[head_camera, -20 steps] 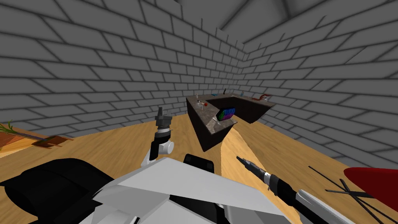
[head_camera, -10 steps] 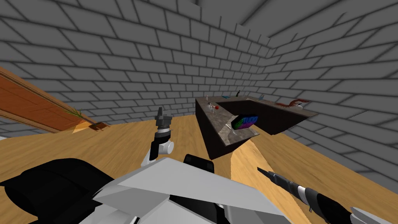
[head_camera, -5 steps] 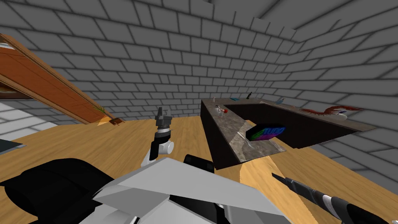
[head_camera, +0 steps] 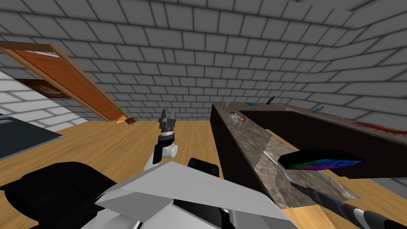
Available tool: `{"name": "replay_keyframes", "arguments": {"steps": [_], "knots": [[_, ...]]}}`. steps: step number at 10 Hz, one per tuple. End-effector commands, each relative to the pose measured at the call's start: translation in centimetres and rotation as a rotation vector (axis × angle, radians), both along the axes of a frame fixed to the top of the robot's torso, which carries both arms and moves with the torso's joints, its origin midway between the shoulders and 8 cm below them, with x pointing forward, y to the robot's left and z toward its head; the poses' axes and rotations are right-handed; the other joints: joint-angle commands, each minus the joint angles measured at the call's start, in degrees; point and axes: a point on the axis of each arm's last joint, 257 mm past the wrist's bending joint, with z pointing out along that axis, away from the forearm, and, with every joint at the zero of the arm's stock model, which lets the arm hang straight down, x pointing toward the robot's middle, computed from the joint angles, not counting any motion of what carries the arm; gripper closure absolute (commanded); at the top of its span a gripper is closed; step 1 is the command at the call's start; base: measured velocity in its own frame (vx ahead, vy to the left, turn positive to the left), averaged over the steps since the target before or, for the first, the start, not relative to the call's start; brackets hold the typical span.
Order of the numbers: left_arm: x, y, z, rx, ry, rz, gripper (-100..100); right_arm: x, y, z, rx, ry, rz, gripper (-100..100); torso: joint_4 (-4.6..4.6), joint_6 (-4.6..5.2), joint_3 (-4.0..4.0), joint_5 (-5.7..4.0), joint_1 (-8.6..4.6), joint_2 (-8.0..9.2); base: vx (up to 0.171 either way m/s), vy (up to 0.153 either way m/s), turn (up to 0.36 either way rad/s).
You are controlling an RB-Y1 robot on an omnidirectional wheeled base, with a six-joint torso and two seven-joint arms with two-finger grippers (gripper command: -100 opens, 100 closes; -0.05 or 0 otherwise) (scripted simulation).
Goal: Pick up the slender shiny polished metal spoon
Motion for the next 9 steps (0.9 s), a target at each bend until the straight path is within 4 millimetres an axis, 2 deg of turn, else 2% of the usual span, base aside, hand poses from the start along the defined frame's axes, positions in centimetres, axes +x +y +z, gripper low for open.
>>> {"name": "replay_keyframes", "arguments": {"steps": [1,2,3,4,6,7,8,9], "knots": [[0.0,0.0,0.0,0.0,0.0,0.0,0,-0.3,-1.0,0.4,-0.016,0.004,-0.018,-100,0.0,0.0,0.0,0.0,0.0,0.0,0.22,0.088,0.172],[0.0,0.0,0.0,0.0,0.0,0.0,0,-0.2,-0.6,0.2,-0.01,0.002,-0.011,-100,0.0,-0.01,-0.01,-0.03,-0.13,-0.01,0.1,0.029,0.039],[0.0,0.0,0.0,0.0,0.0,0.0,0,-0.2,-0.7,0.2,-0.011,0.002,-0.012,0,0.07,0.06,0.19,-0.08,-0.32,0.36,0.019,0.007,-0.003],[0.0,0.0,0.0,0.0,0.0,0.0,0,-0.5,-0.5,-0.7,-0.008,0.0,-0.019,-100,0.15,0.08,0.39,-0.11,-0.43,0.68,0.022,-0.011,0.054],[0.0,0.0,0.0,0.0,0.0,0.0,0,-0.9,-0.2,-1.9,-0.006,-0.002,-0.027,-100,0.19,0.08,0.47,-0.17,-0.63,0.81,0.025,-0.038,0.058],[0.0,0.0,0.0,0.0,0.0,0.0,0,-0.8,-0.4,-1.6,-0.006,-0.002,-0.026,-100,0.19,0.09,0.48,-0.18,-0.66,0.83,0.009,-0.016,0.01],[0.0,0.0,0.0,0.0,0.0,0.0,0,-0.8,-0.4,-1.7,-0.006,-0.002,-0.026,100,0.2,0.1,0.51,-0.15,-0.59,0.88,0.0,0.0,0.0],[0.0,0.0,0.0,0.0,0.0,0.0,0,-0.8,-0.4,-1.7,-0.006,-0.002,-0.026,100,0.21,0.1,0.53,-0.14,-0.54,0.91,0.0,0.0,0.0]]}}
